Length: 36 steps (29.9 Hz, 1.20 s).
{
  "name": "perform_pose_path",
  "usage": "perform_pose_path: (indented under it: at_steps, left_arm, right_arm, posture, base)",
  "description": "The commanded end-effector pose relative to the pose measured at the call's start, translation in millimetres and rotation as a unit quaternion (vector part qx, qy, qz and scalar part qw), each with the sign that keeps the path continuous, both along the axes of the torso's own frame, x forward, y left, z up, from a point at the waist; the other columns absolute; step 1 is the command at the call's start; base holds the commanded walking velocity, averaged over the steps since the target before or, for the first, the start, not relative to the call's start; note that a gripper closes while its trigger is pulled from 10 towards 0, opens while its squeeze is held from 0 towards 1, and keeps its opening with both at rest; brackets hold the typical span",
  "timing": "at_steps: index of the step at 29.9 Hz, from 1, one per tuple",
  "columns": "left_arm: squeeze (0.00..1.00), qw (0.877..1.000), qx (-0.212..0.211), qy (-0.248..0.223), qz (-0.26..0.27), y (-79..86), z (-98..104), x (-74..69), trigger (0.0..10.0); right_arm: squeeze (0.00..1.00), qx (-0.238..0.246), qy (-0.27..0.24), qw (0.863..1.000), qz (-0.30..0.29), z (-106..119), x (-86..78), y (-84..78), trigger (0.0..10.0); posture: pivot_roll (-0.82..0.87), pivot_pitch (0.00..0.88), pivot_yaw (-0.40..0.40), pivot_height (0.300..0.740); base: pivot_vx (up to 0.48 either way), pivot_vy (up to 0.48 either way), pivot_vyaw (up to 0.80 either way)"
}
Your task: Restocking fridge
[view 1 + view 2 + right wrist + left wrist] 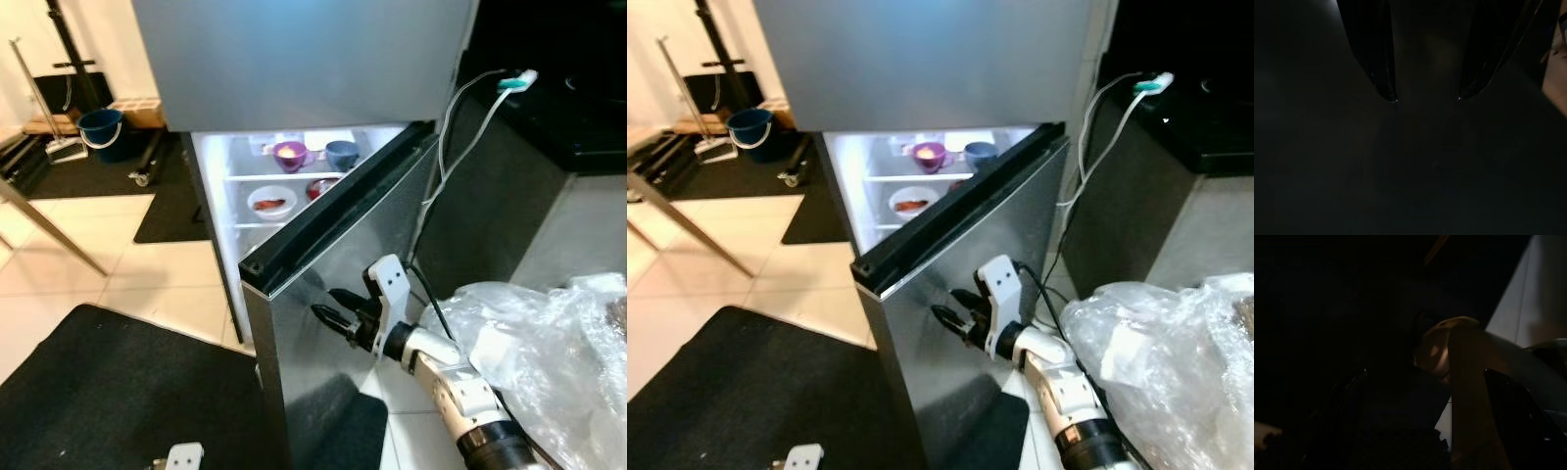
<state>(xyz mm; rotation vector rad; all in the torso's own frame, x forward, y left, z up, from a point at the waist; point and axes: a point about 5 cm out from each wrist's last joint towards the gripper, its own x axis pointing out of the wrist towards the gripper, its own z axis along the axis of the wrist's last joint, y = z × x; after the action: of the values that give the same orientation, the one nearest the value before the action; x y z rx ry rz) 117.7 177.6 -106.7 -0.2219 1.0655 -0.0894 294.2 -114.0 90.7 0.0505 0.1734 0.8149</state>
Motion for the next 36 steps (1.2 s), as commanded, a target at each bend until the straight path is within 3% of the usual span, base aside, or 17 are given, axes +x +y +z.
perform_pose_path:
  at_steps: [1, 15, 31, 36]
  left_arm:
    - [0.00, 1.000, 0.000, 0.010, -0.005, -1.6, -1.6, -4.1, 10.0]
    - [0.00, 1.000, -0.004, 0.010, -0.002, -3.7, -2.0, -5.1, 10.0]
    - [0.00, 1.000, -0.005, 0.009, 0.005, -5.7, -1.8, -3.1, 10.0]
    - [0.00, 1.000, -0.006, 0.008, 0.005, -6.1, -1.6, -2.2, 10.0]
  right_arm:
    - [0.00, 0.001, -0.004, 1.000, 0.002, 2.4, 0.5, 1.1, 10.0]
    - [0.00, -0.013, -0.014, 1.000, -0.006, 4.6, 3.9, 2.2, 10.0]
    - [0.00, -0.038, -0.030, 0.999, -0.024, 4.4, 8.2, -0.9, 10.0]
    - [0.00, -0.048, -0.036, 0.998, -0.025, 6.2, 11.3, -0.9, 10.0]
  posture:
    - [-0.08, 0.000, 0.029, 0.740]
    - [-0.08, 0.000, 0.026, 0.740]
    - [-0.08, 0.000, 0.019, 0.740]
    - [-0.08, 0.000, 0.018, 0.740]
  base:
    - [0.000, 0.000, 0.77]
    - [0.000, 0.000, 0.70]
    - [0.000, 0.000, 0.00]
    - [0.000, 0.000, 0.65]
